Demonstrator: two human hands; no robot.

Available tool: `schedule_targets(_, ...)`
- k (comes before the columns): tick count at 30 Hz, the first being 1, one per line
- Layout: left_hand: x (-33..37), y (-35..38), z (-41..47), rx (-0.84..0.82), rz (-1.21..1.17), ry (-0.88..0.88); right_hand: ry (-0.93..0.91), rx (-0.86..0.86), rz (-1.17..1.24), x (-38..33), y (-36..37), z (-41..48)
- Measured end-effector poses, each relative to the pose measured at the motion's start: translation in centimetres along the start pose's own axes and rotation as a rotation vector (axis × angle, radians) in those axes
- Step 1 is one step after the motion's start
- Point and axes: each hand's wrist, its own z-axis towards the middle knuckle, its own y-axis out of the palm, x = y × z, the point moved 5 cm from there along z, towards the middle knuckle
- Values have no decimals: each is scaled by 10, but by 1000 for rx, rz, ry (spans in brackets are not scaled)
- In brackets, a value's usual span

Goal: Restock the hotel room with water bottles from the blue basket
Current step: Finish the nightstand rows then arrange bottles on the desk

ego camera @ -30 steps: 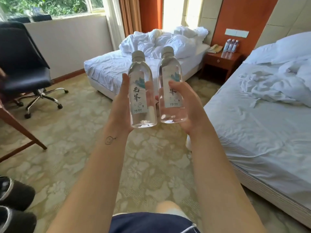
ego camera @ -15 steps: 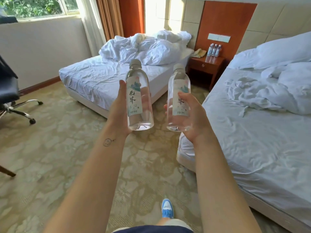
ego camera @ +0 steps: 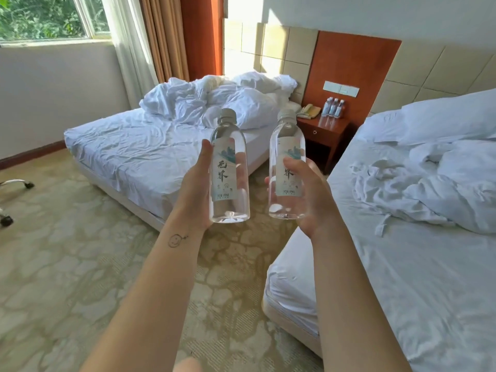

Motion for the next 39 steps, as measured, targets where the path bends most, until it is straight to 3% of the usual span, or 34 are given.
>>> schedule_targets(6, 2, -3, 69, 16, -66, -8, -9, 16, -25, -3, -7, 65)
schedule_targets(13, 15, -8, 176, -120, -64, -60, -50, 75, -24, 5, -6, 151)
schedule_targets(23, 48, -4, 337, -291, 168, -126, -153, 228, 24, -6, 17, 284)
schedule_targets(28, 50, -7, 398, -351, 107, -257, -157, 286, 68, -4, 21, 330)
schedule_targets(32, 39, -9, 441, -354, 208, -282, -155, 354, 69, -4, 13, 356)
schedule_targets(36, 26, 5, 473, -426, 48, -402, -158, 406, 68, -8, 0, 385)
schedule_targets(39, 18, 16, 506, -483, 62, -414, -166, 434, 77, -10, -15, 413)
